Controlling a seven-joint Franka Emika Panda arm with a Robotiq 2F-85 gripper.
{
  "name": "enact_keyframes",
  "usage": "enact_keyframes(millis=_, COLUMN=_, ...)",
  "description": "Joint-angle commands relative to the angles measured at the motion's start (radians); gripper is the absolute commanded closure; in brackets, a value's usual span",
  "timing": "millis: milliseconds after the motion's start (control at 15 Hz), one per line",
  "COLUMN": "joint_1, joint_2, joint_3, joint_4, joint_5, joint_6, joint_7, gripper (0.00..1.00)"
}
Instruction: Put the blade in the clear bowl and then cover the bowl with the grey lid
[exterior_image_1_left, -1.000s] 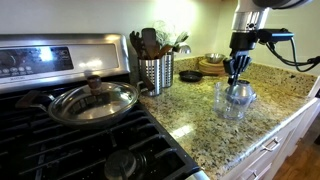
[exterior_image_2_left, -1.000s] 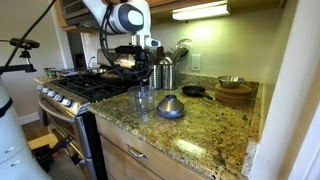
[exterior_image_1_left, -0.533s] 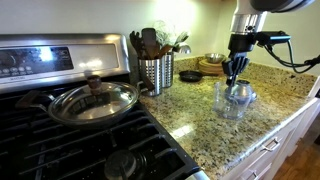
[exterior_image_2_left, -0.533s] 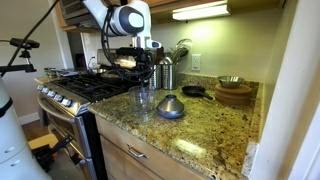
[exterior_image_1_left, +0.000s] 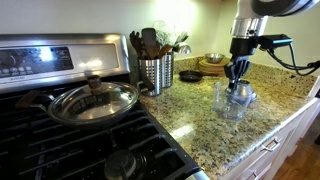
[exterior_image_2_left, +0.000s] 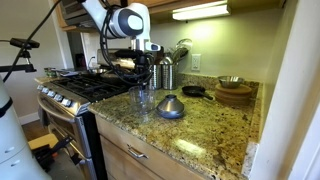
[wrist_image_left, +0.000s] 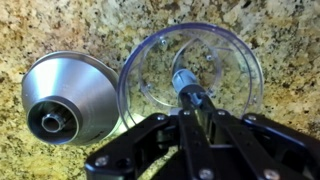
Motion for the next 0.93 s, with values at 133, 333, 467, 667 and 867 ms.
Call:
enact_keyframes(millis=133, joint_1=0.01, joint_2=0.003, joint_3=-0.018, joint_4=-0.022, joint_5=0.002, joint_6=0.051, joint_7=-0.024, gripper=0.94)
enact_keyframes(millis=333, joint_1=0.009, joint_2=0.009, joint_3=-0.019, joint_4=-0.022, joint_5=0.004, joint_6=0.086, joint_7=-0.031, gripper=0.94)
enact_keyframes(millis=467, joint_1=0.008, joint_2=0.017, joint_3=-0.02, joint_4=-0.014, joint_5=-0.003, joint_6=0.074, joint_7=-0.023, gripper=0.94)
enact_keyframes(millis=667, joint_1=0.006, joint_2=0.013, joint_3=-0.022, joint_4=-0.015, joint_5=-0.024, joint_6=0.042, joint_7=-0.005, gripper=0.94)
enact_keyframes(millis=867, joint_1=0.007, joint_2=0.01, joint_3=-0.023, joint_4=-0.021, joint_5=-0.026, joint_6=0.046, joint_7=-0.007, gripper=0.94)
